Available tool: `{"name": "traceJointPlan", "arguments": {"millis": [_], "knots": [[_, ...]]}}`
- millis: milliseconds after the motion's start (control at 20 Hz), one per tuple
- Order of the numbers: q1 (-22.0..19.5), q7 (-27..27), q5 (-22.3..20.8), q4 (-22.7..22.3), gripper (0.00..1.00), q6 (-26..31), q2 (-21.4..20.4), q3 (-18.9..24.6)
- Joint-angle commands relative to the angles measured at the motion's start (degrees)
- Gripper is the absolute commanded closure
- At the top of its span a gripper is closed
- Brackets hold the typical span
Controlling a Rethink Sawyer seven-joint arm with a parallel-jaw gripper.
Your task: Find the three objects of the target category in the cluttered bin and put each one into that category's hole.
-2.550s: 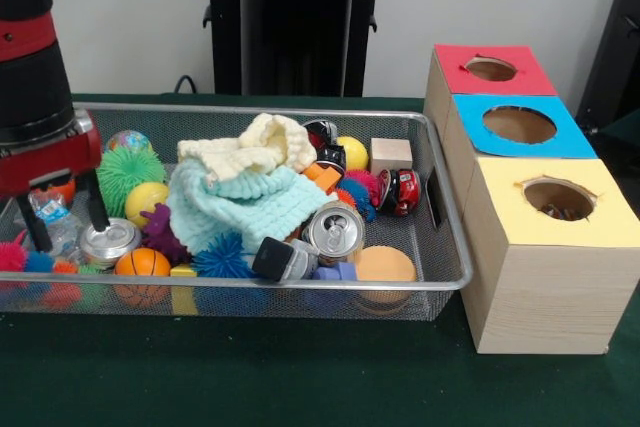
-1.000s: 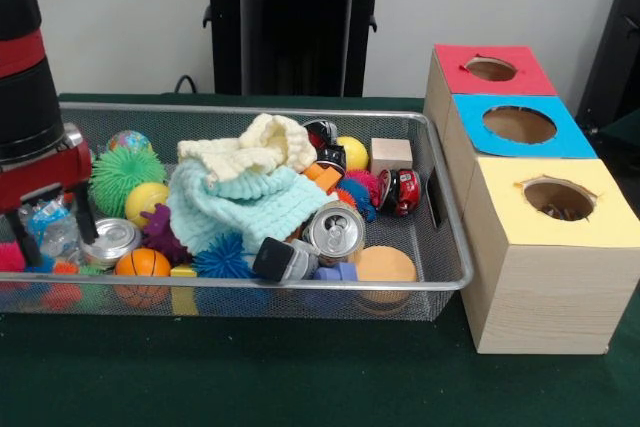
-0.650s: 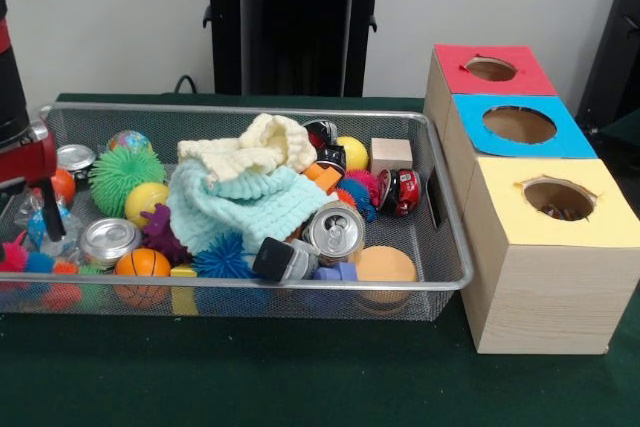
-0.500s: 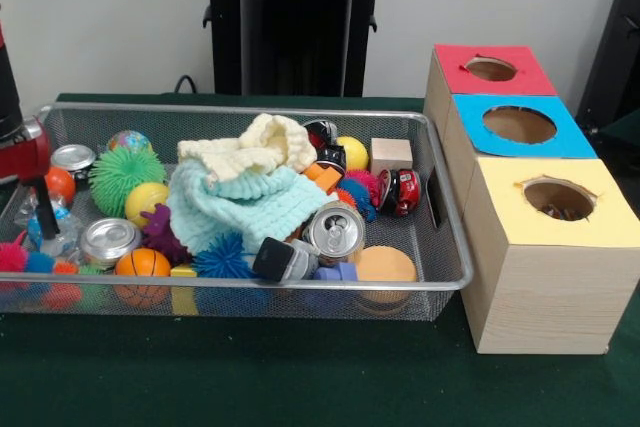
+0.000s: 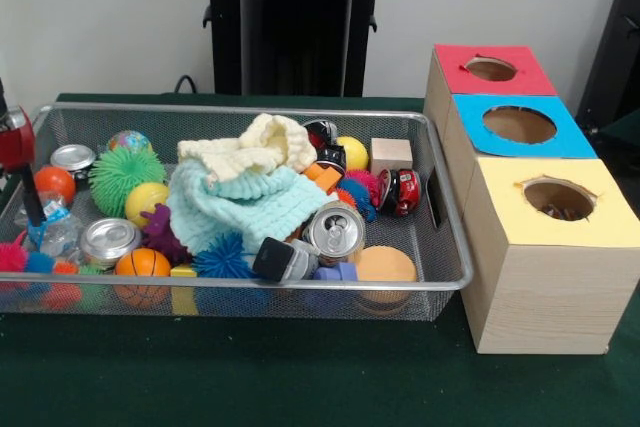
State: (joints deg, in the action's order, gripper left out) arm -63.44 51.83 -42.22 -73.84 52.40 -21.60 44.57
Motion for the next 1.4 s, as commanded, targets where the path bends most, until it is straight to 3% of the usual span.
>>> {"name": "traceJointPlan", "arguments": {"millis": [50, 400, 950, 1200, 1400], "knots": [[-1.78, -11.37, -2.17, -8.02, 0.00, 0.89, -2.34, -3.00], [-2.74, -7.93, -2.93, -11.67, 0.00, -2.06, -2.31, -3.81], [-2.53, -6.74, -4.48, -10.58, 0.00, -5.26, 3.25, -4.96], [-2.40, -6.13, -4.86, -10.79, 0.00, -6.82, 3.81, -5.56], [-1.91, -7.28, -4.83, -8.86, 0.00, -6.92, 5.68, -5.68]]}}
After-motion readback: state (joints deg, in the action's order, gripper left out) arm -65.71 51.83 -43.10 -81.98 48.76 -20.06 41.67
